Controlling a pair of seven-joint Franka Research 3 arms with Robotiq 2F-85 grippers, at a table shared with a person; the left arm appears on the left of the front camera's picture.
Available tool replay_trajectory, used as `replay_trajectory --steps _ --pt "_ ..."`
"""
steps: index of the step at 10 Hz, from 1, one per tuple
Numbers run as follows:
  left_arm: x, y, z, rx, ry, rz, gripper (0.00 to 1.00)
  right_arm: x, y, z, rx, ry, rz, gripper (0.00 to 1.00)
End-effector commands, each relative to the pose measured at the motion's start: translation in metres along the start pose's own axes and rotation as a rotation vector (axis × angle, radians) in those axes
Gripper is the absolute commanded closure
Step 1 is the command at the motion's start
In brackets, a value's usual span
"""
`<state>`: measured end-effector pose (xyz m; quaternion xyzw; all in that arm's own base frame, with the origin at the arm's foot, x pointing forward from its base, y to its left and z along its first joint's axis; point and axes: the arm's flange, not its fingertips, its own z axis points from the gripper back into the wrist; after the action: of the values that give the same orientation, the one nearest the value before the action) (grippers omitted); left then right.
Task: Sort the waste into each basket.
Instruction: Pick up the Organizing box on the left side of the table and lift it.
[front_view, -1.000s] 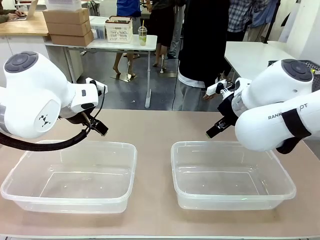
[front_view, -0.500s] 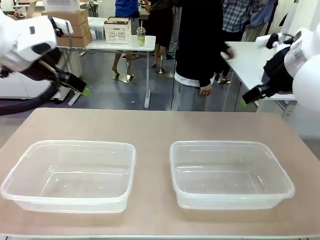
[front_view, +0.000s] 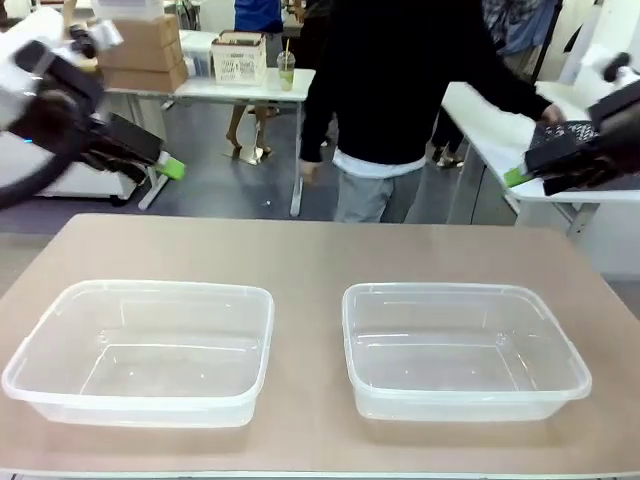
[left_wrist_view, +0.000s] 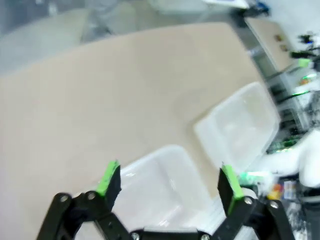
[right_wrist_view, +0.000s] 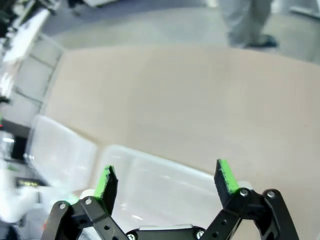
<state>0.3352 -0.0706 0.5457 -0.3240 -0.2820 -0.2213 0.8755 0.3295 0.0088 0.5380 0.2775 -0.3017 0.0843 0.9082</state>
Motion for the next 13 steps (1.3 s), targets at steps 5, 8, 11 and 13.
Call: replay_trajectory --steps 5,8,11,13 --pt "-0.039 0.077 0.066 -0.418 -0.147 0.301 0.00 -0.036 -0.119 0.070 0.352 -0.196 -0.356 0.00" --pt "-0.039 0.077 0.066 -0.418 -0.147 0.301 0.00 -0.036 -0.119 0.070 0.352 -0.196 -0.356 0.00" --pt "-0.036 0.070 0.062 -0.408 -0.115 0.320 0.00 -0.018 -0.087 0.048 0.330 -0.167 -0.370 0.00" --pt "-0.045 0.057 0.093 -0.253 0.168 0.164 0.00 0.028 0.052 -0.015 0.385 -0.036 -0.279 0.00"
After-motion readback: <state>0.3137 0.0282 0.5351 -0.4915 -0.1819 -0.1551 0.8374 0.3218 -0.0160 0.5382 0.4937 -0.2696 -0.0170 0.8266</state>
